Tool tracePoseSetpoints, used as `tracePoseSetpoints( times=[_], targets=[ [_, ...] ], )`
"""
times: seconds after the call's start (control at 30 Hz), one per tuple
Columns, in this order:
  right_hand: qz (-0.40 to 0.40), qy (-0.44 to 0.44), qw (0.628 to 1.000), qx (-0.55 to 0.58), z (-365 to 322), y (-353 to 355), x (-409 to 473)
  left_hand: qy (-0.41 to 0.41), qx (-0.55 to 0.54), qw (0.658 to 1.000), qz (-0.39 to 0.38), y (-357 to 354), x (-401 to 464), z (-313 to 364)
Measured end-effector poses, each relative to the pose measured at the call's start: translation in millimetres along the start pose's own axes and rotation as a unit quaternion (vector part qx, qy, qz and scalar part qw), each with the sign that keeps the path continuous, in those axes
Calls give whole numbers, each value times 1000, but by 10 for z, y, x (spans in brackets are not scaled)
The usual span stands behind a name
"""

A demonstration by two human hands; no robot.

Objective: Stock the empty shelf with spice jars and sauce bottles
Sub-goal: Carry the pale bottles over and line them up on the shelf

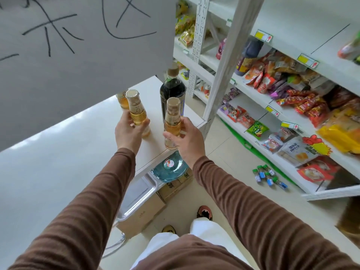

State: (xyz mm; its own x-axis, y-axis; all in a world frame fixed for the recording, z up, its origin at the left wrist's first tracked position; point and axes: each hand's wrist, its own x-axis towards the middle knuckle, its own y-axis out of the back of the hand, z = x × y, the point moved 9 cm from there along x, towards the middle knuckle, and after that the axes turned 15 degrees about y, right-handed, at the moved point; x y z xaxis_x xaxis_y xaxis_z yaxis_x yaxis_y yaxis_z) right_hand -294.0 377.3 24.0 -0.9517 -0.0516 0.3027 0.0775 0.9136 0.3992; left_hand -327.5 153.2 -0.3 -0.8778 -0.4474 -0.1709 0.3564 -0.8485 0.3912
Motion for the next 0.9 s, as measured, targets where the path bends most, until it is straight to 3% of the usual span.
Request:
tracePoseSetpoints(
  times=[0.2,0.4,0.9],
  targets=[
    [35,-13,999,10,72,350,-77,-22,-14,999,-39,-74,-511,30],
    [85,-19,996,-8,247,1077,-154,-72,-30,991,-109,-645,-992,499],
    [232,-40,970,-67,1197,4636,-579,-122,-38,950,-286,-3895,-2517,2014]
  ],
)
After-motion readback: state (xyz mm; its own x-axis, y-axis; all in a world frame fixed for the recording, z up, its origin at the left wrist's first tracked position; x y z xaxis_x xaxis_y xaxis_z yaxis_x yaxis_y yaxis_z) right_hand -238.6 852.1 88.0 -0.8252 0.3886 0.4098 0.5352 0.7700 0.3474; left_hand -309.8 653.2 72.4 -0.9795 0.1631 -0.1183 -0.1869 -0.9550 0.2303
